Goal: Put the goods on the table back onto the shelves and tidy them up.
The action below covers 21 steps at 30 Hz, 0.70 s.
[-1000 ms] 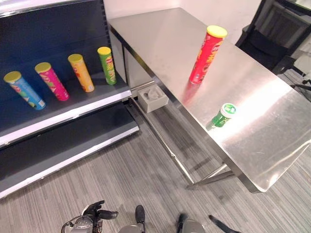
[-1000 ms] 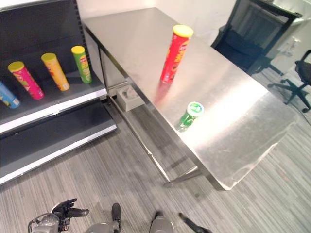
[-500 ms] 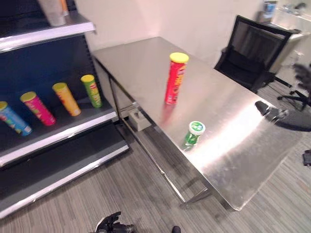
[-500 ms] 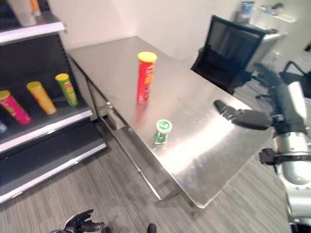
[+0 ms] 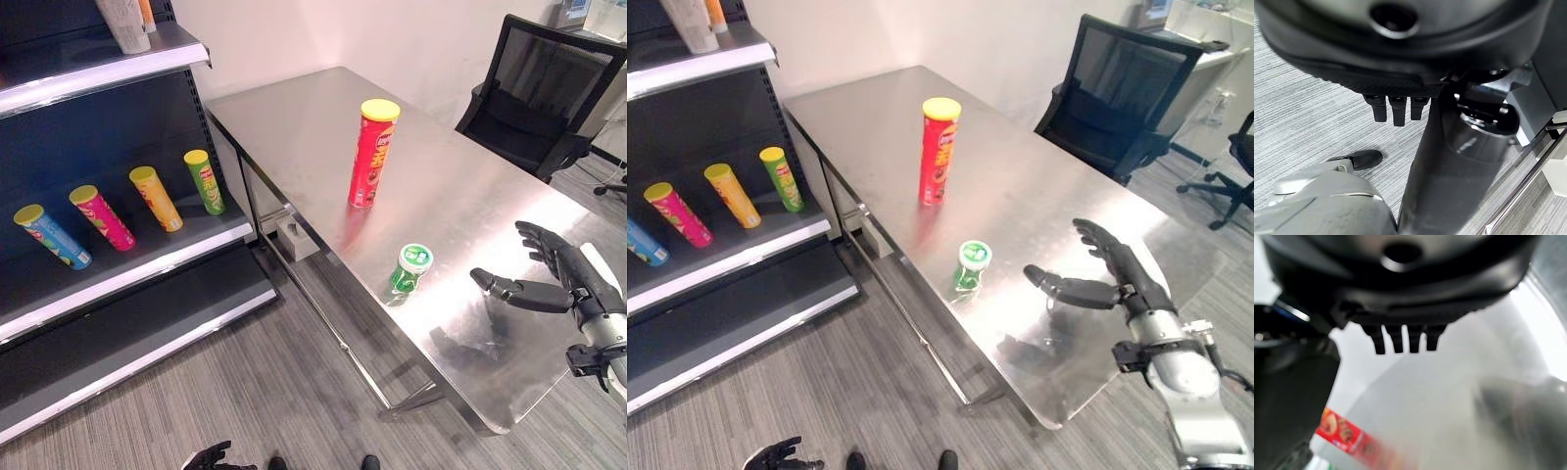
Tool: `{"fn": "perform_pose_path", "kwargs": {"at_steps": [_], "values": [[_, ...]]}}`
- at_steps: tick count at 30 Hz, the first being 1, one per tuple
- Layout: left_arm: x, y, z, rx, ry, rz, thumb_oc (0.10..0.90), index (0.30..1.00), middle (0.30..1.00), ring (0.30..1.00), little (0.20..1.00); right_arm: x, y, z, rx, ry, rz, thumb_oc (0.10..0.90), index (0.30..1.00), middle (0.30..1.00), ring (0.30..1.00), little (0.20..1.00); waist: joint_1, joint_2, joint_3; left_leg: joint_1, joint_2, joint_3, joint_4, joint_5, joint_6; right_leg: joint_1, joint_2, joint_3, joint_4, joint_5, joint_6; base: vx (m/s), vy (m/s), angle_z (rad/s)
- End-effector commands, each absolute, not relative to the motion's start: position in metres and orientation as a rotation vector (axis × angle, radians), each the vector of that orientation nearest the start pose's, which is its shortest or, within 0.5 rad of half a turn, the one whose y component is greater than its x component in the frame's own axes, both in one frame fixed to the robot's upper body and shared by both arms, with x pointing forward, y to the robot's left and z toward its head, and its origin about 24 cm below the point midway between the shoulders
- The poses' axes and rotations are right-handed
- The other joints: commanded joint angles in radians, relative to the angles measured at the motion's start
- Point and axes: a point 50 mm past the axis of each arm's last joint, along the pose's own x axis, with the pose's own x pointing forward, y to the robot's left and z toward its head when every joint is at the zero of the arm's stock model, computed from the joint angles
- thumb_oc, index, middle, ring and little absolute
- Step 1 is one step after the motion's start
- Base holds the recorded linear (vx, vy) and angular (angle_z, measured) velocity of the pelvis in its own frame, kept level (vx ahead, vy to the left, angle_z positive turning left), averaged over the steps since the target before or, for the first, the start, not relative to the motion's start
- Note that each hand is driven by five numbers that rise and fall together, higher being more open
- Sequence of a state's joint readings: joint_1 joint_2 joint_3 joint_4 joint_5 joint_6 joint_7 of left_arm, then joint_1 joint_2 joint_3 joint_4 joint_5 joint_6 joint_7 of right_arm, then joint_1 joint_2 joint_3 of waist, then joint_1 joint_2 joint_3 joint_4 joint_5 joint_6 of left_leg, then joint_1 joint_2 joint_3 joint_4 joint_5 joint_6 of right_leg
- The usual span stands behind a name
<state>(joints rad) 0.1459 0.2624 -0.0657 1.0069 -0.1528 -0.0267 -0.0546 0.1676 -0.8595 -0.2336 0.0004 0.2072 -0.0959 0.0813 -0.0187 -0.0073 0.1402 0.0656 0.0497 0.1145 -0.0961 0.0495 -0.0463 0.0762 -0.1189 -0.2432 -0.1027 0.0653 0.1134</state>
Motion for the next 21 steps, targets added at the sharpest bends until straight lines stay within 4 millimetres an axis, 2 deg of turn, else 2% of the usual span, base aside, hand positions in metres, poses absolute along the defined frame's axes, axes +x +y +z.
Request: {"fn": "perform_pose_path", "kwargs": {"at_steps": [1, 5, 6, 8, 21], "values": [[0.100, 0.251, -0.146, 0.171, 1.055, 0.087, 0.800, 0.900, 0.900, 0.900, 0.900, 0.234, -0.307, 0.190, -0.768, -0.335, -0.048, 0.800, 0.900, 0.900, 0.900, 0.900, 0.024, -0.016, -0.002, 0.038, 0.046, 0.056, 0.009, -0.069, -0.044, 0.033, -0.056, -0.009, 0.015, -0.029, 0.078, 0.00, 0.000, 0.00], [0.099, 0.250, -0.146, 0.176, 1.054, 0.083, 0.800, 0.900, 0.900, 0.900, 0.900, 0.235, -0.305, 0.185, -0.789, -0.327, -0.049, 0.800, 0.900, 0.900, 0.900, 0.900, 0.025, -0.011, -0.001, 0.038, 0.045, 0.053, 0.009, -0.069, -0.043, 0.036, -0.057, -0.015, 0.015, -0.031, 0.077, 0.01, -0.012, 0.07], [0.099, 0.250, -0.145, 0.184, 1.050, 0.080, 0.800, 0.900, 0.900, 0.900, 0.900, 0.237, -0.299, 0.184, -0.812, -0.347, -0.045, 0.800, 0.900, 0.900, 0.900, 0.900, 0.028, -0.007, 0.000, 0.036, 0.044, 0.050, 0.009, -0.069, -0.042, 0.036, -0.058, -0.019, 0.015, -0.031, 0.077, 0.01, -0.016, 0.09], [0.099, 0.250, -0.145, 0.196, 1.050, 0.077, 0.800, 0.900, 0.900, 0.900, 0.900, 0.239, -0.290, 0.186, -0.850, -0.376, -0.025, 0.800, 0.900, 0.900, 0.900, 0.900, 0.033, -0.003, 0.000, 0.034, 0.042, 0.046, 0.009, -0.068, -0.041, 0.035, -0.058, -0.021, 0.015, -0.031, 0.077, 0.00, 0.000, 0.00], [0.093, 0.253, -0.145, 0.234, 1.059, 0.075, 0.800, 0.900, 0.900, 0.900, 0.900, 0.244, -0.272, 0.188, -1.074, -0.434, 0.002, 0.800, 0.900, 0.900, 0.900, 0.900, 0.041, 0.012, 0.014, 0.020, 0.034, 0.033, 0.009, -0.065, -0.038, 0.027, -0.067, -0.029, 0.015, -0.026, 0.080, 0.00, -0.007, 0.03]]}}
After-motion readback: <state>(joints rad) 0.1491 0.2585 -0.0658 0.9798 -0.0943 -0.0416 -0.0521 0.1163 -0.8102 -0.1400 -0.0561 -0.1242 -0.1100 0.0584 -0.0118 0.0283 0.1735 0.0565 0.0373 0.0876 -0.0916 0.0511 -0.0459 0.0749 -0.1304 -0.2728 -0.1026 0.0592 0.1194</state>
